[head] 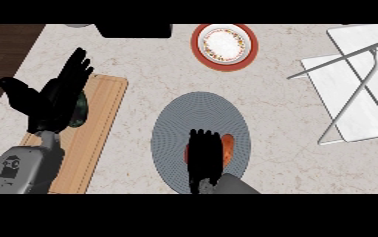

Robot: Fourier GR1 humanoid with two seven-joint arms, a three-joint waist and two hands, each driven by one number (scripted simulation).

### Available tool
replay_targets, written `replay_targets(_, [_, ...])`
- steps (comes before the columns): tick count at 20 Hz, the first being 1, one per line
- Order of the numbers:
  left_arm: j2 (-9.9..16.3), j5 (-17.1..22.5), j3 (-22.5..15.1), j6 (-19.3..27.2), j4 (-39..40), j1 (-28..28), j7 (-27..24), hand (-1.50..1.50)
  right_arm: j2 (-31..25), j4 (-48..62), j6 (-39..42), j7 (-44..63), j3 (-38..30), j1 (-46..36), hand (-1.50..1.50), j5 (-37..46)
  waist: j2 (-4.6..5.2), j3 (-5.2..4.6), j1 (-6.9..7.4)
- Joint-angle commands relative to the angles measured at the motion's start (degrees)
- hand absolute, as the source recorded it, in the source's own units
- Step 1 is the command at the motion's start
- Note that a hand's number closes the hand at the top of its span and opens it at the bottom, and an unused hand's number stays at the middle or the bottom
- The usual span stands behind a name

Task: Pick the bell pepper from the placemat and place it in the tiered shelf

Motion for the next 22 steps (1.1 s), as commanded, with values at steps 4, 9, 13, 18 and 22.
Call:
replay_targets(4, [-1.5, -1.8, 1.1, -0.9, 3.5, -1.6, -2.3, 0.00, 0.3, 4.3, -3.8, 2.9, 6.0, -3.3, 1.50, 2.1, 0.16, -0.02, -0.21])
replay_targets(9, [-2.2, -2.0, 1.6, -1.8, 2.0, 0.0, -1.7, 0.00, 0.4, 5.4, -6.2, -0.4, 3.5, -4.0, 1.50, 5.8, 0.11, -0.01, -0.28])
replay_targets(13, [-1.8, -1.6, 2.4, -3.0, -1.7, 1.9, 0.7, 0.00, 0.4, -0.3, -5.4, 2.1, 6.2, -1.1, 1.50, 1.4, 0.05, 0.00, -0.07])
replay_targets(18, [-3.5, -3.2, 1.8, -2.0, 2.1, -0.5, -0.9, 0.00, 0.3, -3.7, -8.6, -1.0, 3.3, -1.6, 1.50, -3.2, 0.11, 0.00, -0.32])
replay_targets(22, [-1.6, -1.5, 4.0, -3.3, 1.1, -0.6, 0.9, 0.00, 0.3, -11.7, -12.6, -1.7, 0.9, -0.5, 1.50, 0.3, -0.10, 0.01, -0.92])
